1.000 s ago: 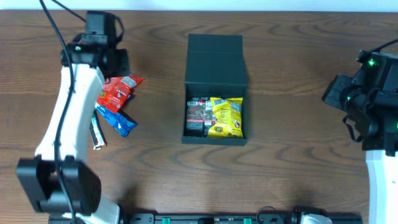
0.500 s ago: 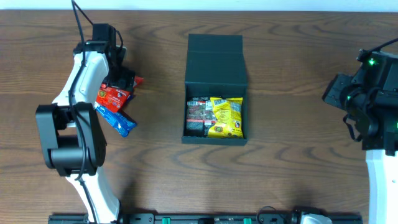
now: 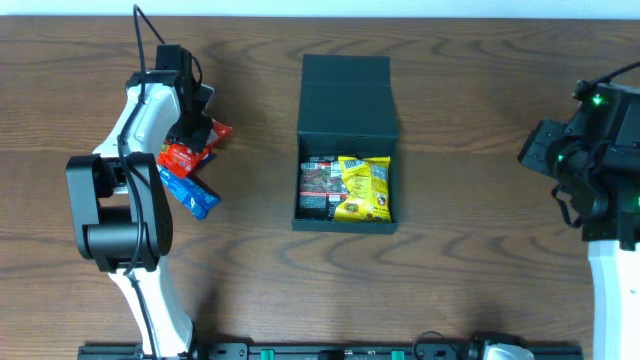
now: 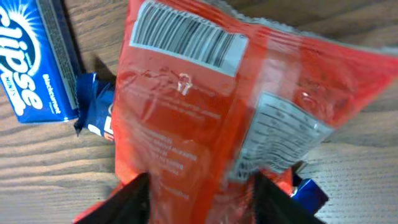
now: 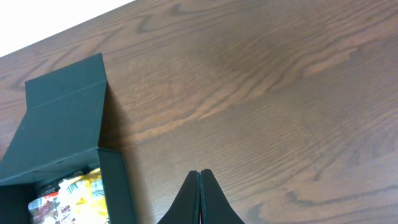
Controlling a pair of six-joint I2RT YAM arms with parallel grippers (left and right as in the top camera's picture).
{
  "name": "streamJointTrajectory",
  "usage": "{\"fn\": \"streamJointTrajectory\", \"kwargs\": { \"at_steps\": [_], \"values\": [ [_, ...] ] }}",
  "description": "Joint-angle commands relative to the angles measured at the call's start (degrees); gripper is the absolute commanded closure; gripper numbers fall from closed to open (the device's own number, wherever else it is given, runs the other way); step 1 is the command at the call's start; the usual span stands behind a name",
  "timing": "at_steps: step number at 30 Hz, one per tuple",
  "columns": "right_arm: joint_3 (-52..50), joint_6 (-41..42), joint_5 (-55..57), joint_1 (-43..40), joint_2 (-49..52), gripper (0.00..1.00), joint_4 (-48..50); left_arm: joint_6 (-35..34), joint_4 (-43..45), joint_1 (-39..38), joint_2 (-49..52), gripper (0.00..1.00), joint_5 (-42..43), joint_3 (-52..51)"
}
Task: Pack container
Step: 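Grasp the red chip bag with the left gripper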
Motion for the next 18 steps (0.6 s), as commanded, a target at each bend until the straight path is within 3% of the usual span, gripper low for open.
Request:
{"fn": "streamJointTrajectory", "kwargs": {
  "at_steps": [1, 3, 13, 18],
  "values": [
    [1.05, -0.90, 0.74, -0.31, 0.02, 0.98, -0.07, 0.44, -0.26, 0.17, 1.49, 0.55, -0.22, -0.04],
    [1.05, -0.87, 0.74, -0.31, 0.02, 0.99, -0.09, 0.44, -0.26, 0.17, 1.46, 0.58, -0.22, -0.04],
    [1.05, -0.87, 0.74, -0.31, 0.02, 0.99, -0.09, -5.57, -2.91, 0.17, 1.38, 0.94, -1.42, 4.94],
    [1.05, -0.87, 0.74, -0.31, 0.02, 0.99, 0.11, -12.83, -10.08, 0.11, 1.36, 0.94, -1.49, 14.73]
  ]
}}
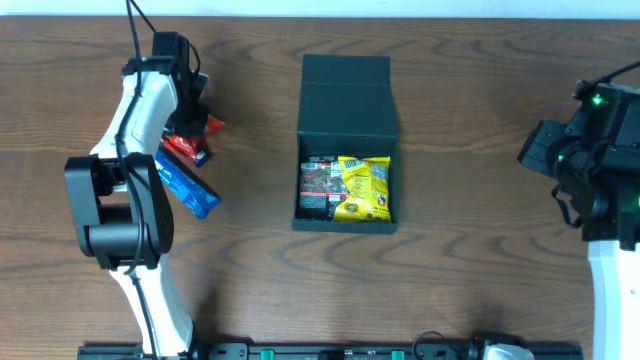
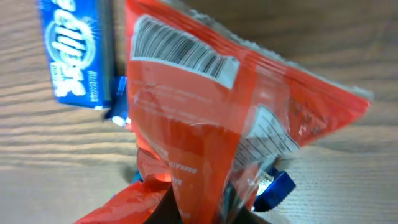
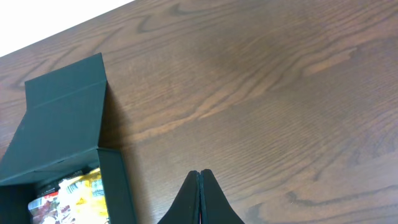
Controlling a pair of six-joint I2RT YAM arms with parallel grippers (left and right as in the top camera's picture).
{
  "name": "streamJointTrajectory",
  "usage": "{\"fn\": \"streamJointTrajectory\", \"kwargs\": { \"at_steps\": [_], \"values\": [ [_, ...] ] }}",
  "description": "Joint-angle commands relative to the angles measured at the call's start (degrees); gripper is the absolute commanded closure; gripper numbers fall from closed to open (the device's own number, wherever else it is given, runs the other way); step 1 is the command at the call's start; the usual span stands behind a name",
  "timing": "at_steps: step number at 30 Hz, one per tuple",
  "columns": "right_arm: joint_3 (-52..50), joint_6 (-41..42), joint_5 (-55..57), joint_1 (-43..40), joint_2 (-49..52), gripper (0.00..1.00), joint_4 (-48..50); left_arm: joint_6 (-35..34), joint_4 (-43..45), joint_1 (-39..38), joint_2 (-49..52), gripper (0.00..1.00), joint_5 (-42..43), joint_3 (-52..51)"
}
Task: Pack container
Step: 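Grasp the red chip bag with the left gripper, then carry the red chip bag over the box with the left gripper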
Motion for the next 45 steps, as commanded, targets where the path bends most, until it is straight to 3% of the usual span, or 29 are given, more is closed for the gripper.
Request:
{"fn": "streamJointTrajectory", "kwargs": {
  "at_steps": [1, 10, 14, 18, 22, 28, 36, 45],
  "values": [
    [1.05, -0.85, 0.74, -0.31, 0.02, 0.98, 0.20, -8.11, -3.30, 0.28, 0.26, 0.94, -0.87, 7.48],
    [1.07, 0.68, 0.70, -0.31, -0.59, 0.98, 0.81, -23.19, -19.63, -4.02, 0.15, 0.94, 12.00, 25.83],
    [1.07, 0.66, 0.72, -0.31, -2.29, 0.98, 0.76, -30.21, -21.31, -9.14, -0.68, 0.94, 12.28, 27.17],
    [1.07, 0.63, 0.76, -0.33, -5.05, 0.98, 0.11, -32.26, -21.77, -18.49, -0.94, 0.94, 12.24, 27.06],
    [1.07, 0.66, 0.76, -0.31, -6.69, 0.98, -2.45, -33.42, -20.59, -27.12, -0.94, 0.94, 12.20, 23.82],
    [1.07, 0.66, 0.76, -0.31, -7.52, 0.99, -6.34, -39.89, -18.38, -32.76, -2.73, 0.94, 12.22, 15.56],
    [1.07, 0.68, 0.72, -0.31, -7.91, 0.99, -6.71, -42.66, -3.19, -34.62, -15.98, 0.94, 12.66, -4.92],
    [1.07, 1.51, 0.55, -0.31, -7.87, 0.98, -6.73, -52.57, -1.14, -35.34, -16.11, 0.94, 12.63, -11.39]
  ]
}}
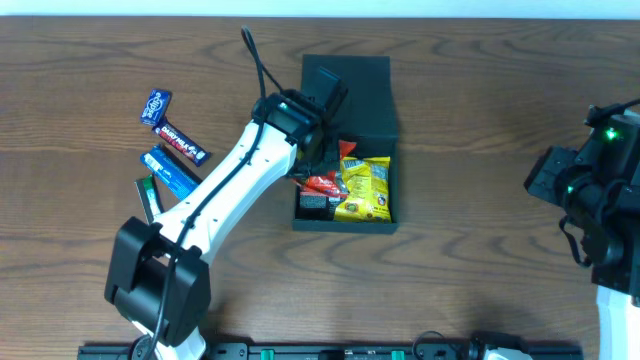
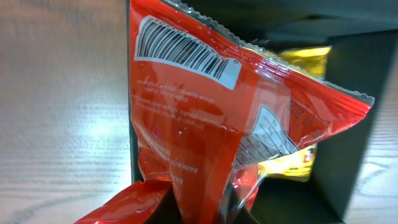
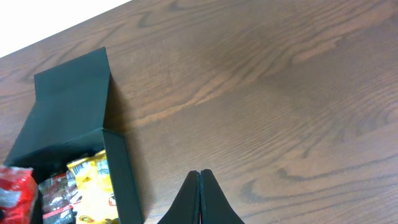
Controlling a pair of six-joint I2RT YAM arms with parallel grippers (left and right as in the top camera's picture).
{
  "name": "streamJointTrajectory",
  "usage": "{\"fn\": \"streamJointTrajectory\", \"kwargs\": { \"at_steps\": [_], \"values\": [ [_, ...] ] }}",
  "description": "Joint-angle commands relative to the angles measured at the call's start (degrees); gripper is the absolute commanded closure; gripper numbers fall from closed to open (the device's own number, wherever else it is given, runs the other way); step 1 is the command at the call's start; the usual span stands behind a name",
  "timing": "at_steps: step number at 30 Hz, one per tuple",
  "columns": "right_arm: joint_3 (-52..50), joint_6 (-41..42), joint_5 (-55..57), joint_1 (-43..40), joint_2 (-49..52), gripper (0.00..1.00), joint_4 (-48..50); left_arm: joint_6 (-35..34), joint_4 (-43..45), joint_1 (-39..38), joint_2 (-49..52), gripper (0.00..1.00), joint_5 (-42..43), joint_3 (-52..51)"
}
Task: Pack container
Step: 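Carry the red chip bag over the box with the left gripper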
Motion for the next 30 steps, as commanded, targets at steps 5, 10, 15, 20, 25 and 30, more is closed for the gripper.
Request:
{"fn": "streamJointTrajectory", "kwargs": {
  "at_steps": [5, 10, 15, 20, 25, 30],
  "values": [
    [1.01, 0.79, 0.37, -0.31, -0.50, 0.98, -0.39, -10.10, 1.66, -2.01, 0.44, 0.94, -0.72, -1.92],
    [1.01, 0.79, 0.37, -0.31, -0.50, 0.98, -0.72, -13.88, 3.69, -2.93, 0.44, 0.94, -3.26, -3.80],
    [1.01, 0.79, 0.37, -0.31, -0.50, 0.98, -0.72, -15.37, 4.70, -2.97, 0.44, 0.94, -4.33, -5.14],
    [1.01, 0.79, 0.39, -0.31, -0.50, 0.98, -0.68, -15.67, 6.08, -2.95, 0.44, 0.48, -4.52, -6.38],
    [1.01, 0.79, 0.39, -0.31, -0.50, 0.98, -0.61, -12.96, 6.91, -2.71, 0.39, 0.17, -3.30, -5.95],
    [1.01, 0.79, 0.39, -0.31, -0.50, 0.98, -0.63, -12.37, 6.64, -2.36, -1.01, 0.25, -2.97, -3.48]
  ]
}}
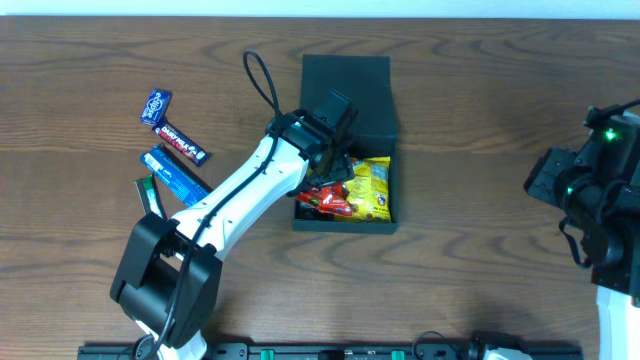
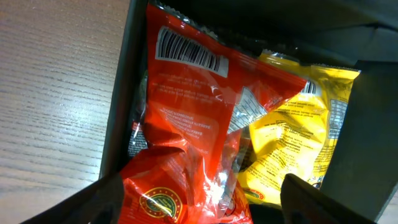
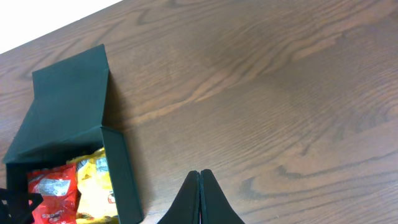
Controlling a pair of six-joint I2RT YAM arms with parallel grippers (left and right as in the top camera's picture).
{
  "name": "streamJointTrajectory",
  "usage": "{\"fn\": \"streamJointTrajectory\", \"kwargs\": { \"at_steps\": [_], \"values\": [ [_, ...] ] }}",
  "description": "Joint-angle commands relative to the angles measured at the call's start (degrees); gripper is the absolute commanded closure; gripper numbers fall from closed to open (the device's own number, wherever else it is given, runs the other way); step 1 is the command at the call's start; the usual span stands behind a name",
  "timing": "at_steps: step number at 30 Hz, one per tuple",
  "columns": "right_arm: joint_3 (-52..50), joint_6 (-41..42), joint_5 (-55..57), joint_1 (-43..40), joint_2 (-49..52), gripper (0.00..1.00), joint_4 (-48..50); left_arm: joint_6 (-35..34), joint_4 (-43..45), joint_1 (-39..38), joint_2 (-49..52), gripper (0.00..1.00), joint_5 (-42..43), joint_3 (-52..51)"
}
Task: Pack container
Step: 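Carry the red chip bag over the box with the left gripper, then push the red bag down into the box's left side and release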
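The dark green box stands at the table's middle with its lid folded back. A red snack bag lies inside on the left, barcode side up, half over a dark packet. A yellow bag lies beside it on the right. My left gripper hangs open just above the red bag, its fingers wide apart and not touching it. My right gripper is shut and empty over bare wood at the right, with the box to its left.
Loose snacks lie on the left of the table: a small blue wrapper, a dark bar, a blue gum pack and a green pack. My left arm stretches across from the near left to the box.
My left gripper was shut on the red bag above the box's left side. It is now open, and the bag lies in the box beside the yellow one. The right arm is unchanged.
My left gripper stood open around the red bag among the snacks at the left. It was then shut on the bag there, and later held it over the box. Now the bag rests inside and the gripper is open.
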Motion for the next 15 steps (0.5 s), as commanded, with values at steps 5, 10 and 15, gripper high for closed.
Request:
{"fn": "streamJointTrajectory", "kwargs": {
  "at_steps": [5, 10, 15],
  "values": [
    [1.01, 0.76, 0.42, -0.31, -0.46, 0.98, -0.02, 9.03, 1.11, 0.31, -4.42, 0.94, -0.28, 4.94],
    [1.01, 0.72, 0.66, -0.31, -0.46, 0.98, 0.00, 10.21, 1.60, 0.31, -2.36, 0.94, -2.16, 4.35],
    [1.01, 0.09, 0.85, -0.31, -0.46, 0.98, 0.00, 10.21, 1.49, 0.31, 3.41, 0.94, -1.16, 3.34]
  ]
}}
